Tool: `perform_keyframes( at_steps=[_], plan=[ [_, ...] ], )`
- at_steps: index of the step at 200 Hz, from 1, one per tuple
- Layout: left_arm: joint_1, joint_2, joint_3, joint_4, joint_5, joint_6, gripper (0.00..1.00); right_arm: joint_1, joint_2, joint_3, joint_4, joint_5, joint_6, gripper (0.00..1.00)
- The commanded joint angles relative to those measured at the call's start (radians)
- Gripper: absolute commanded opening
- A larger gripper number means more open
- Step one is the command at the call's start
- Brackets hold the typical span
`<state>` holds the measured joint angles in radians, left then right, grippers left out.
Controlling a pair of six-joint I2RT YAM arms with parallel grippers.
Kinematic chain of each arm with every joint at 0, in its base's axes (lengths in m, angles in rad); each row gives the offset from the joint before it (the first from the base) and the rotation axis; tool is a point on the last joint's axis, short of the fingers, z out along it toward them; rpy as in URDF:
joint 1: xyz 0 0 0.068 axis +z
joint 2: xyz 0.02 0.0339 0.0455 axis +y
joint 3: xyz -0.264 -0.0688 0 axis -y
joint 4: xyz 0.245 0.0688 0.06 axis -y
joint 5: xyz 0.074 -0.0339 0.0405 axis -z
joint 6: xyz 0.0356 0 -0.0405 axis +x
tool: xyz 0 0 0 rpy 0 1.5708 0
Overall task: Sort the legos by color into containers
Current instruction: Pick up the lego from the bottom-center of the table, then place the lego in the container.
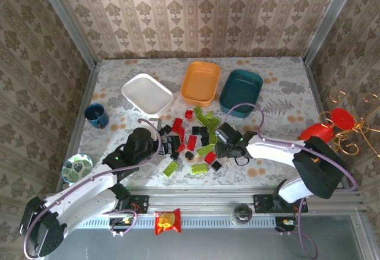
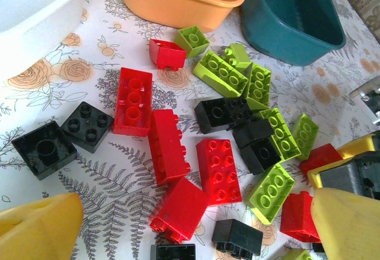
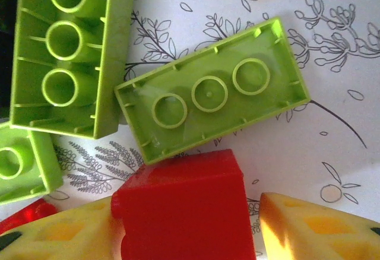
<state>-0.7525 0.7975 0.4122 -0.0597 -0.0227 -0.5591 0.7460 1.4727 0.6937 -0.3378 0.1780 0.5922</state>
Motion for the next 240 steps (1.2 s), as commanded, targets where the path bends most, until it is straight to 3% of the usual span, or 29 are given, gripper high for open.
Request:
perform_keyframes(
  at_steps=[1, 55, 86, 109, 139, 192, 240],
  plan=[
    [-0.007, -0.001, -0.001, 0.005, 0.000, 0.021, 1.00, -0.007, 0.017, 0.012, 0.021, -0.015, -0.009, 0.56],
    [-0.007, -0.012, 0.002, -0.011, -0.036, 0.021, 1.00, -0.017, -0.119, 0.027, -0.048, -0.022, -0.040, 0.36],
    [-0.007, -0.032, -0.001, -0.026, -0.080, 0.016, 1.00, -0.046, -0.224, 0.114, -0.102, 0.014, -0.073, 0.35],
    [-0.007, -0.042, 0.000, -0.039, -0.107, 0.016, 1.00, -0.132, -0.230, 0.203, -0.074, 0.036, -0.089, 0.34],
    [-0.007, -0.050, 0.019, -0.086, -0.137, 0.008, 1.00, -0.254, -0.092, 0.355, -0.022, 0.088, -0.094, 0.34],
    [-0.005, -0.084, 0.023, -0.154, -0.174, -0.001, 1.00, -0.385, 0.319, 0.643, -0.074, 0.131, -0.067, 0.34],
    [-0.004, -0.100, 0.014, -0.184, -0.195, -0.008, 1.00, -0.447, 0.437, 0.723, -0.113, 0.145, -0.019, 0.36]
  ],
)
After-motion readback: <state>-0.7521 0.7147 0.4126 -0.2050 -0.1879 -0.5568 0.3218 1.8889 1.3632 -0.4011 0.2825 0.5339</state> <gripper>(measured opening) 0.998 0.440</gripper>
